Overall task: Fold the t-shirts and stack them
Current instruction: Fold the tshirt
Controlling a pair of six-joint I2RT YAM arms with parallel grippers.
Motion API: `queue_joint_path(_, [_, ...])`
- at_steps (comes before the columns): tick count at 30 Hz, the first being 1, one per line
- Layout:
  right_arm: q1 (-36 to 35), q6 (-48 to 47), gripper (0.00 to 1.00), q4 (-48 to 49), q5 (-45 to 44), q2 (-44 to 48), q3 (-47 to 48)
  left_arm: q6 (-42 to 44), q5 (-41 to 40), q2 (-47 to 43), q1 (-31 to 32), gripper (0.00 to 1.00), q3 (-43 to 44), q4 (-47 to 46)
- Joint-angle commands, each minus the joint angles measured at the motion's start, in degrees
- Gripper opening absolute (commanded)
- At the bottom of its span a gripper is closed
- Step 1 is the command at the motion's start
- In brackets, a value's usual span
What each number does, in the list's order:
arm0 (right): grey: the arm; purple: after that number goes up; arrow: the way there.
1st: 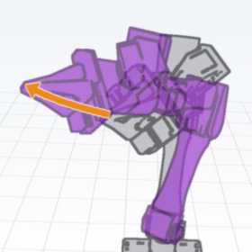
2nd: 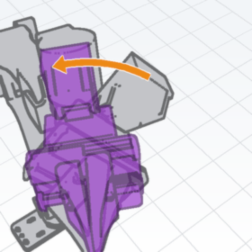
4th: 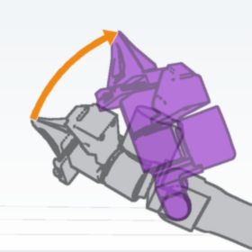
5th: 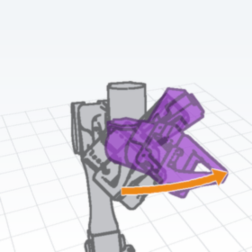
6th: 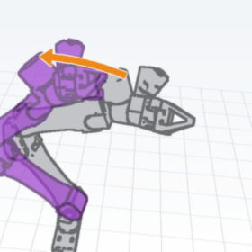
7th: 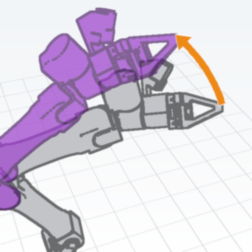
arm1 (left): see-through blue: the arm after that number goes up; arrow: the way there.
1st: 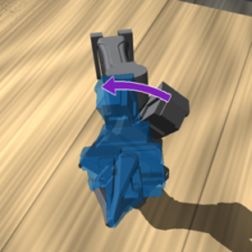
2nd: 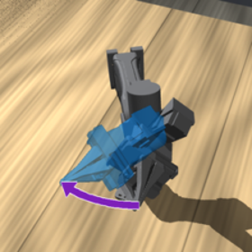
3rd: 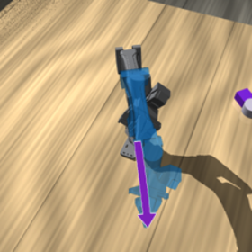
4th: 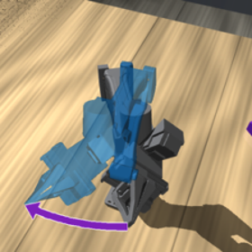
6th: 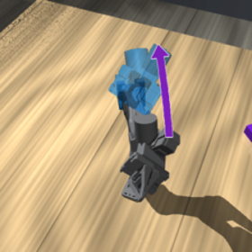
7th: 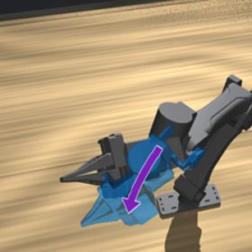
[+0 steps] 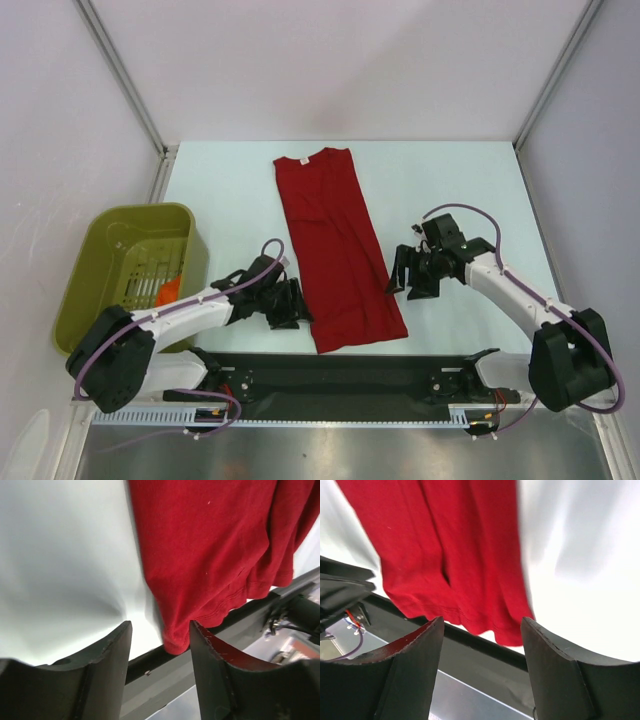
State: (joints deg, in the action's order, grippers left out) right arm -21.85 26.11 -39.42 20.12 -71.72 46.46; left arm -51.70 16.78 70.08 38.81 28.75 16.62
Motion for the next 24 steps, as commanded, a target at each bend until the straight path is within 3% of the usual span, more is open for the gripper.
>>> queue_joint_path(1, [0.1, -2.3, 0.68, 0.9, 2.8, -2.2, 2.8, -8.9, 3.2, -0.3, 1.5, 0.54, -3.7, -11.7])
queue_joint_path(6, [0.2, -1.9, 0.68, 2.2, 3.8, -2.5, 2.3, -11.8, 5.4, 3.6, 3.6, 0.54, -5.5, -16.4])
queue_joint_path(9, [0.1, -2.2, 0.68, 2.0, 3.5, -1.4, 0.8, -12.6, 4.9, 5.4, 4.7, 0.48, -6.3, -18.6])
queue_joint_path(10, [0.2, -2.5, 0.68, 1.8, 3.4, -1.1, 0.5, -13.4, 5.1, 5.8, 4.7, 0.32, -7.3, -20.3])
queue_joint_path(13, [0.1, -3.2, 0.68, 1.3, 3.0, -0.5, -0.6, -15.1, 2.8, 3.3, 4.7, 0.0, -9.7, -17.7])
queue_joint_path(18, [0.1, -2.8, 0.68, 2.5, 4.0, -0.9, -2.6, -10.8, -5.8, -8.6, 4.6, 0.0, -9.3, 1.0])
queue_joint_path(21, [-0.2, -1.9, 0.68, 4.8, 6.2, -2.4, -3.8, -9.6, -9.5, -15.3, 4.5, 0.0, -9.0, 6.6])
queue_joint_path(24, [-1.3, -1.3, 0.68, 6.5, 7.3, -4.1, -4.0, -9.2, -11.4, -17.4, 4.4, 0.11, -8.4, 11.4])
